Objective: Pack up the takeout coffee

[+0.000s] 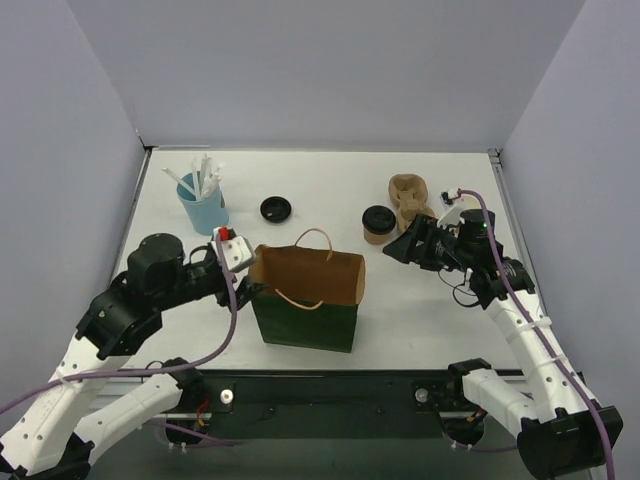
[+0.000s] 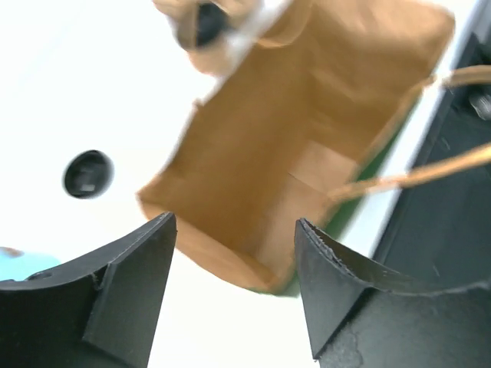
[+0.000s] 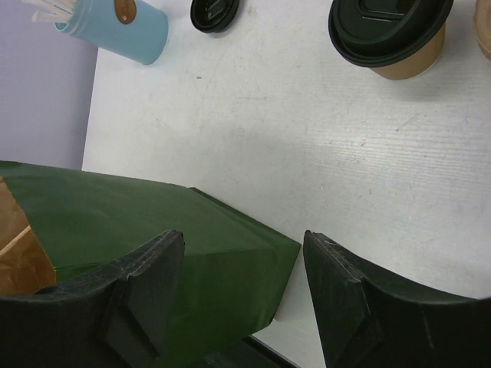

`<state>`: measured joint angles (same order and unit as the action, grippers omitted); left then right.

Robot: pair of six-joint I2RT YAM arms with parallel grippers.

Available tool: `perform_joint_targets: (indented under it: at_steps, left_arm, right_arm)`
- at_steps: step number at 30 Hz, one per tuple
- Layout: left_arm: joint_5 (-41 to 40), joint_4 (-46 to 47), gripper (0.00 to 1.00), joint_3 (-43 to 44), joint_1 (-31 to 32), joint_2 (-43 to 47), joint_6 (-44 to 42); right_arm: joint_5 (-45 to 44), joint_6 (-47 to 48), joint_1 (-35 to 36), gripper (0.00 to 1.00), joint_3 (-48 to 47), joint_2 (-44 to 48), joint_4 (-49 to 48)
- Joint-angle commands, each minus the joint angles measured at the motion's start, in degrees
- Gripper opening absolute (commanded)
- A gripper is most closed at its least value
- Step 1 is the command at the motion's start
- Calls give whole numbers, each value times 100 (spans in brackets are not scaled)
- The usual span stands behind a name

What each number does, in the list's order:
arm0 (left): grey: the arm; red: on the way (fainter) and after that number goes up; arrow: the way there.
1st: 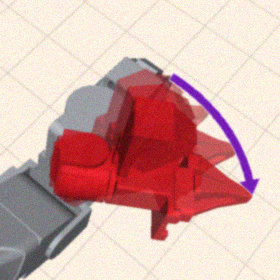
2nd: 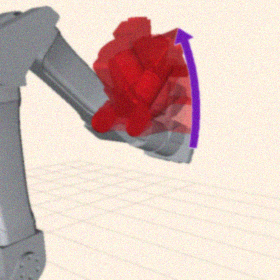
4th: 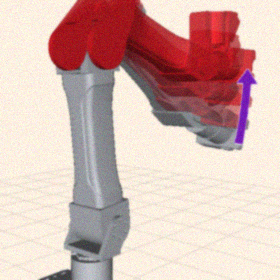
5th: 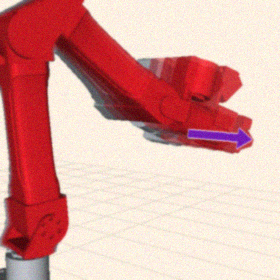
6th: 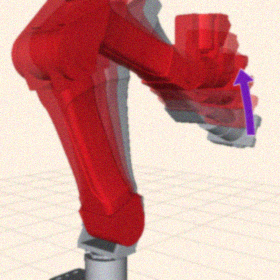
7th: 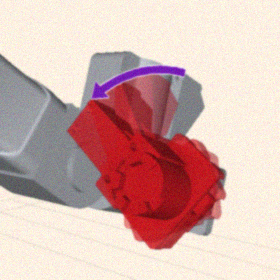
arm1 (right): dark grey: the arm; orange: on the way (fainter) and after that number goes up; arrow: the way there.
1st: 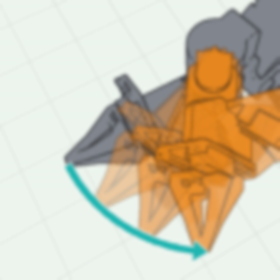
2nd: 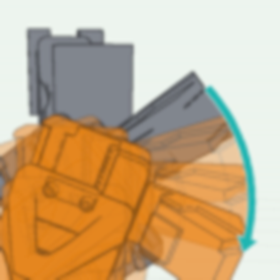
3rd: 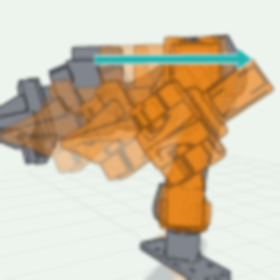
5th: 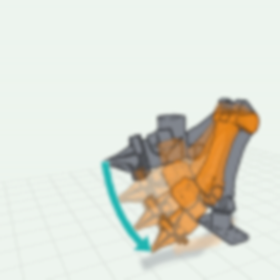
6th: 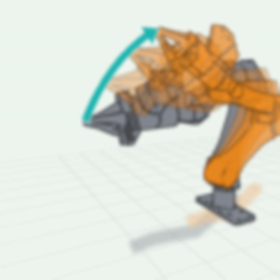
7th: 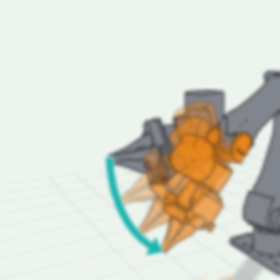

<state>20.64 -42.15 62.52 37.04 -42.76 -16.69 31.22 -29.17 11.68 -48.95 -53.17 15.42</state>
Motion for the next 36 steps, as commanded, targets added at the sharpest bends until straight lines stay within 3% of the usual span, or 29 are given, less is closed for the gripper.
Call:
perform_joint_targets:
  at_steps: [1,11,16,21,26,33,36]
  left_arm:
    - [-1095,778,74,234,14,347,613]
    - [-2238,199,74,366,14,-232,1343]
    - [-2258,84,71,278,14,-364,1440]
    - [-2459,146,58,23,14,-460,1484]
    - [-2750,41,52,67,14,-654,1528]
    - [-2373,224,39,76,14,-637,1869]
    - [-2065,382,19,50,14,-584,2107]
  right_arm:
    - [-11,60,45,64,-203,-88,233]
    - [-143,-10,229,63,-159,43,462]
    - [-160,-10,256,63,-203,166,576]
    - [-152,25,256,63,-273,210,638]
    - [-160,34,264,63,-282,202,638]
    - [-213,122,264,63,-282,114,638]
    - [-248,139,264,63,-291,78,638]
